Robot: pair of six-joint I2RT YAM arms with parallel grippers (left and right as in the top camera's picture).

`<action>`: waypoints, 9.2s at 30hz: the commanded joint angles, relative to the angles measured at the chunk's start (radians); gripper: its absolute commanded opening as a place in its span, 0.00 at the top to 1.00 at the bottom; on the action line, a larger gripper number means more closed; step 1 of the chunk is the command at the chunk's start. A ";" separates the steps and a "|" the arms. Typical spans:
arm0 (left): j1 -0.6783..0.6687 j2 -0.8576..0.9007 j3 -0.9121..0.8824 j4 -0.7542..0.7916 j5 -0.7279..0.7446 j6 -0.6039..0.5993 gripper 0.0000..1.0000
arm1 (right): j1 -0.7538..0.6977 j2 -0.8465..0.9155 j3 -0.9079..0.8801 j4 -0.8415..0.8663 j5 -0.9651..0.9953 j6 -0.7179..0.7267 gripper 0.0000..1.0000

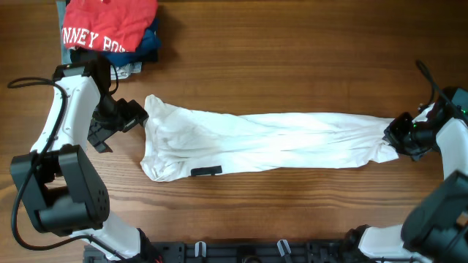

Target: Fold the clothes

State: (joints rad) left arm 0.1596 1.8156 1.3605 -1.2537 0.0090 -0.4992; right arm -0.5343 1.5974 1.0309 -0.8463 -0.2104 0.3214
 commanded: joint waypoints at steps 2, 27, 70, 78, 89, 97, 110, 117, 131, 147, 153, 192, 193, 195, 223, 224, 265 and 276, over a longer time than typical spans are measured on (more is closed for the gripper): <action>-0.001 -0.003 0.014 0.010 0.010 -0.003 0.00 | 0.118 -0.120 0.025 -0.041 0.089 -0.006 0.96; -0.001 -0.003 0.014 0.011 0.010 -0.003 0.00 | 0.662 -0.116 -0.010 -0.023 -0.053 0.075 0.69; -0.001 -0.003 0.014 0.005 0.010 -0.003 0.00 | 0.673 0.045 -0.100 0.143 -0.097 0.049 0.96; -0.001 -0.003 0.014 0.004 0.010 -0.003 0.00 | 0.816 0.164 -0.107 0.195 -0.179 0.080 0.96; -0.001 -0.003 0.014 0.003 0.010 -0.003 0.00 | 0.620 -0.083 0.074 -0.099 0.038 -0.028 0.21; -0.001 -0.003 0.014 0.000 0.018 -0.003 0.00 | 0.336 0.020 -0.015 -0.003 -0.161 -0.288 0.08; -0.001 -0.003 0.014 0.004 0.054 -0.003 0.00 | 0.328 0.132 -0.103 0.160 -0.203 -0.329 0.02; -0.001 -0.003 0.014 0.005 0.054 -0.003 0.00 | 0.289 0.197 -0.104 0.183 -0.328 -0.417 0.02; -0.001 -0.003 0.014 0.004 0.054 -0.003 0.00 | 0.288 0.264 -0.156 0.183 -0.521 -0.370 0.77; -0.001 -0.003 0.014 0.005 0.054 -0.003 0.00 | 0.215 0.153 0.207 -0.103 0.037 -0.163 0.96; -0.001 -0.003 0.014 0.011 0.054 -0.003 0.00 | 0.399 0.089 0.207 -0.143 0.106 -0.108 0.96; -0.001 -0.003 0.014 -0.001 0.055 -0.003 0.00 | 1.033 0.198 0.237 0.054 0.016 0.075 0.52; -0.001 -0.003 0.014 -0.001 0.055 -0.003 0.00 | 1.057 0.217 0.237 0.054 0.073 0.114 0.51; -0.001 -0.003 0.014 -0.006 0.054 -0.003 0.00 | 1.086 0.259 0.237 0.056 0.142 0.158 0.50; -0.001 -0.003 0.014 -0.008 0.054 -0.003 0.00 | 1.215 0.401 0.285 0.050 0.406 0.381 0.60; -0.001 -0.003 0.014 -0.008 0.054 -0.003 0.00 | 1.212 0.401 0.320 0.015 0.406 0.378 0.66; -0.001 -0.003 -0.095 0.092 0.290 0.160 0.00 | 0.941 0.128 0.655 -0.217 0.170 0.150 0.00; -0.144 0.005 -0.310 0.447 0.518 0.205 0.03 | 0.837 0.061 0.650 -0.386 0.134 0.002 0.00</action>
State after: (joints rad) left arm 0.0471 1.8156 1.0645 -0.8341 0.4725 -0.2897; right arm 0.3058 1.6558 1.6779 -1.2285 -0.0601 0.3527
